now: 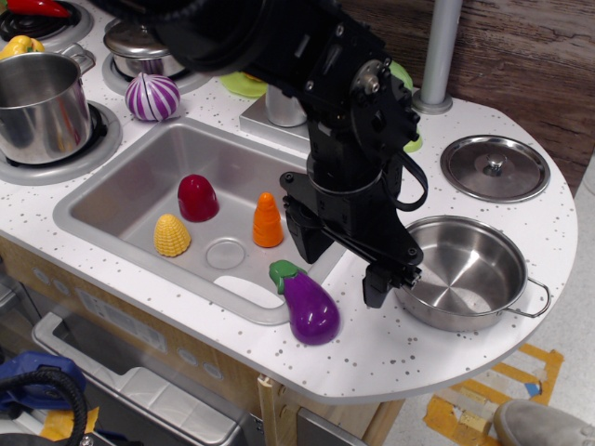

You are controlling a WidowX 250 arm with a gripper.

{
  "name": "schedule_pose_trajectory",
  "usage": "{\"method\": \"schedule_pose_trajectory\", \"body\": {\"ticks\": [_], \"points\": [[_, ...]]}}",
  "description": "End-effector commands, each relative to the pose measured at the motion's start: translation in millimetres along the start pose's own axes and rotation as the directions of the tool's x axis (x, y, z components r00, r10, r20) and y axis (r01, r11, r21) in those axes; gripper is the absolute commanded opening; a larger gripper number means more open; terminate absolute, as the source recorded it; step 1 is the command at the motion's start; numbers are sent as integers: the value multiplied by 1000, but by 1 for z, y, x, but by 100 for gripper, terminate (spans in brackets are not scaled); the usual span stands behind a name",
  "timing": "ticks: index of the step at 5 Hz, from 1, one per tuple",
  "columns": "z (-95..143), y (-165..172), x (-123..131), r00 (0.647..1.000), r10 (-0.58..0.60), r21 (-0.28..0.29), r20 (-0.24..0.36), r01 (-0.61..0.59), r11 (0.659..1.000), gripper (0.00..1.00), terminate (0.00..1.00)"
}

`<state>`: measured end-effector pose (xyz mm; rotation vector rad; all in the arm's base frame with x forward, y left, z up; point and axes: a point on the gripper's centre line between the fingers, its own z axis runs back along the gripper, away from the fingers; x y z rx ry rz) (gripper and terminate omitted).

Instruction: Put eggplant in pot or pan

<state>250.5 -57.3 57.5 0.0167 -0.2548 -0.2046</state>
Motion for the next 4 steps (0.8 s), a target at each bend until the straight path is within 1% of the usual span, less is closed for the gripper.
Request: {"method": "schedule_pose_trajectory", "body": {"ticks": [1, 2, 3, 4], "points": [[0, 0, 0, 1000, 0, 0, 0, 0, 1000, 100, 0], [2, 5, 4, 999, 54, 11, 9, -54, 998, 100, 0], [-3, 10, 8, 988, 151, 24, 20, -151, 988, 100, 0], [-4, 18, 16, 967, 253, 41, 21, -253, 966, 100, 0]]}}
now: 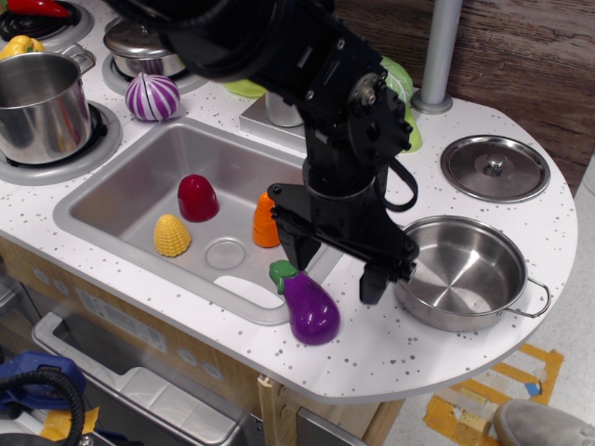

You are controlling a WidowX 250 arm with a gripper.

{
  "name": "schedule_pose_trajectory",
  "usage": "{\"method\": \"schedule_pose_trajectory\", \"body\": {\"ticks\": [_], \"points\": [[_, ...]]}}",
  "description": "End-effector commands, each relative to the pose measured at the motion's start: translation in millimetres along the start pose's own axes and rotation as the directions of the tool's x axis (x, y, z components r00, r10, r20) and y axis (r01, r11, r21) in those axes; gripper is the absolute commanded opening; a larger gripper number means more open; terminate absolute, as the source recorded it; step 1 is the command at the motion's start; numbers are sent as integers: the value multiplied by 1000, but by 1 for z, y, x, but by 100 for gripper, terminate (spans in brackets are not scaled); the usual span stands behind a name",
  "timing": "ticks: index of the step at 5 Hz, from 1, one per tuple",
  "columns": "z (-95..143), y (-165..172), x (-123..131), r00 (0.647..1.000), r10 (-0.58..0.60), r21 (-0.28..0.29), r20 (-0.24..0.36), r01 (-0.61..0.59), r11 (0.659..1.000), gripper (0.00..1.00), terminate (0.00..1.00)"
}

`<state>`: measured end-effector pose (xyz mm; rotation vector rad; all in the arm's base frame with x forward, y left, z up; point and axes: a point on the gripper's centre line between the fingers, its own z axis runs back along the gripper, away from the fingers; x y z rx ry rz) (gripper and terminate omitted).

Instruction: Put eggplant in pot or pan

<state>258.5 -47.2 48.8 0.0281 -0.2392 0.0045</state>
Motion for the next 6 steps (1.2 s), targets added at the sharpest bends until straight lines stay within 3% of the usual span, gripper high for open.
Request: {"method": "schedule_pose_trajectory", "body": {"ticks": [1, 3, 6], "points": [[4, 10, 19, 981, 190, 14, 46, -190, 982, 100, 0], [-5, 11, 17, 926, 374, -7, 54, -375, 927, 100, 0], [-29, 21, -1, 871, 489, 9, 37, -490, 872, 100, 0]]}}
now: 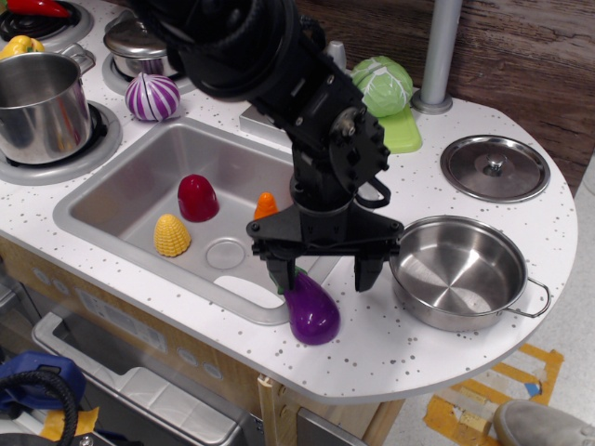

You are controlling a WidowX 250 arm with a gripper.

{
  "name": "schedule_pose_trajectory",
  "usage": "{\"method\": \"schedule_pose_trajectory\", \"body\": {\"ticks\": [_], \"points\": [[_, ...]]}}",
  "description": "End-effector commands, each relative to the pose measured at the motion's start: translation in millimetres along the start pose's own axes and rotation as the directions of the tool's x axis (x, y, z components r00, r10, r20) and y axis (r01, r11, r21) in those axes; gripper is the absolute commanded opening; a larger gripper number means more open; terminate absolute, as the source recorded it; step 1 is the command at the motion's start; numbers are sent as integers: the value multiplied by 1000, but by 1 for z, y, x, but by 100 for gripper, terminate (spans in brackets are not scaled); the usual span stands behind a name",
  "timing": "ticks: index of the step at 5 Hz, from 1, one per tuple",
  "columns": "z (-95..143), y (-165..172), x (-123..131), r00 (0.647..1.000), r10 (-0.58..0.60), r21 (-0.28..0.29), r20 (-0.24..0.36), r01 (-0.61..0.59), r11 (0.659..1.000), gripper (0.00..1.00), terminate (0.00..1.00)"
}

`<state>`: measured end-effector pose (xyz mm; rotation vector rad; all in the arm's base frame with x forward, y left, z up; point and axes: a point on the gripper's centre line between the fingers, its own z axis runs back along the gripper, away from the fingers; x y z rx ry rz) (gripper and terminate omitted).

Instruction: Put eggplant in pot or pan

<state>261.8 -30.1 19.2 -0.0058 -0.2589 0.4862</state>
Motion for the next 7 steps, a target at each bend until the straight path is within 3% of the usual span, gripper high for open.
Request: {"method": "schedule_pose_trajectory", "body": {"ticks": [1, 2, 3, 4, 5, 6, 7], "points": [[-8, 8, 2, 999, 38, -12, 14, -38, 999, 100, 0], [-20, 13, 4, 999, 42, -22, 5, -42, 999, 100, 0], [-27, 17, 10, 1000, 17, -26, -23, -18, 999, 0, 0], [-16, 16, 15, 1000, 5, -17, -31, -5, 1000, 0, 0], [14, 4, 16, 1000, 6, -3, -27, -6, 1000, 0, 0], [44, -13, 22, 1000, -6, 6, -6, 6, 1000, 0, 0], [52, -31, 33, 999, -22, -17, 41, 23, 1000, 0, 0]]}}
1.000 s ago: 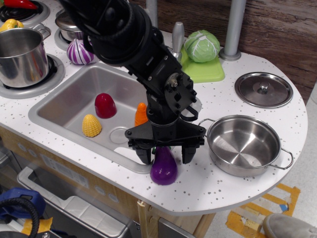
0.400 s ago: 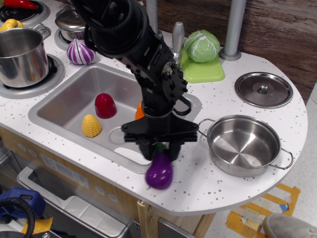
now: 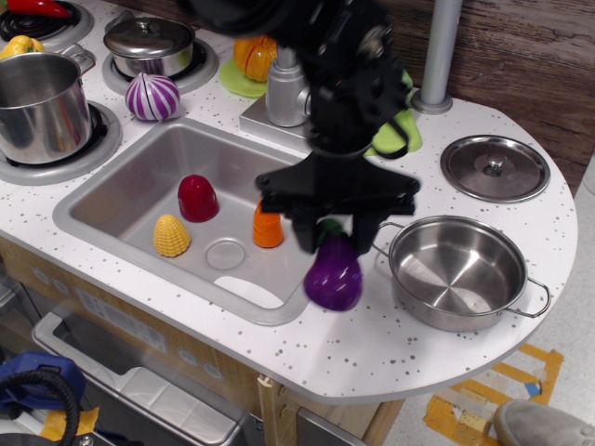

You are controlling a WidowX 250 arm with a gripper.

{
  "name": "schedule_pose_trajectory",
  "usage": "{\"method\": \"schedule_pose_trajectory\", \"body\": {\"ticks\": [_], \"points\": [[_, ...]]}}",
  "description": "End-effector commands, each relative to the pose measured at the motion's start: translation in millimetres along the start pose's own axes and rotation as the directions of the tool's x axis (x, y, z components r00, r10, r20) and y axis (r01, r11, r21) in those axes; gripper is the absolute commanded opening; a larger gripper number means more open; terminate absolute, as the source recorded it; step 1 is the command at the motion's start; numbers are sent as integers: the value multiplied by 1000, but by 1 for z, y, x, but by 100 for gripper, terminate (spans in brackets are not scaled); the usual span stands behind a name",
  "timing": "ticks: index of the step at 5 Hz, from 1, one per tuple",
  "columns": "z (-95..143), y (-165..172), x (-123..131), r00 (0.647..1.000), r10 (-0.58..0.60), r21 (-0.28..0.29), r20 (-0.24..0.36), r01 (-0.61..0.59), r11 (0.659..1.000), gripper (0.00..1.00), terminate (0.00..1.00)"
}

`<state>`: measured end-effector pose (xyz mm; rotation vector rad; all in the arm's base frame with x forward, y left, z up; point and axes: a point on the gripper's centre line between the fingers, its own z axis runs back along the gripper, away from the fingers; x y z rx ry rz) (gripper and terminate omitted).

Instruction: Put eggplant in pot or pan

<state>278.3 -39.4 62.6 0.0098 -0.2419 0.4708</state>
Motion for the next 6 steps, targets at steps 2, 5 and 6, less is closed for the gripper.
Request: {"method": "schedule_pose_trajectory", "body": {"ticks": [2, 5, 6], "points": [[-5, -60, 33, 995, -42, -135, 86, 54, 989, 0, 0], [0, -92, 26, 995, -20, -206, 98, 39, 978, 100, 0], [0, -92, 26, 995, -20, -206, 98, 39, 978, 100, 100]]}}
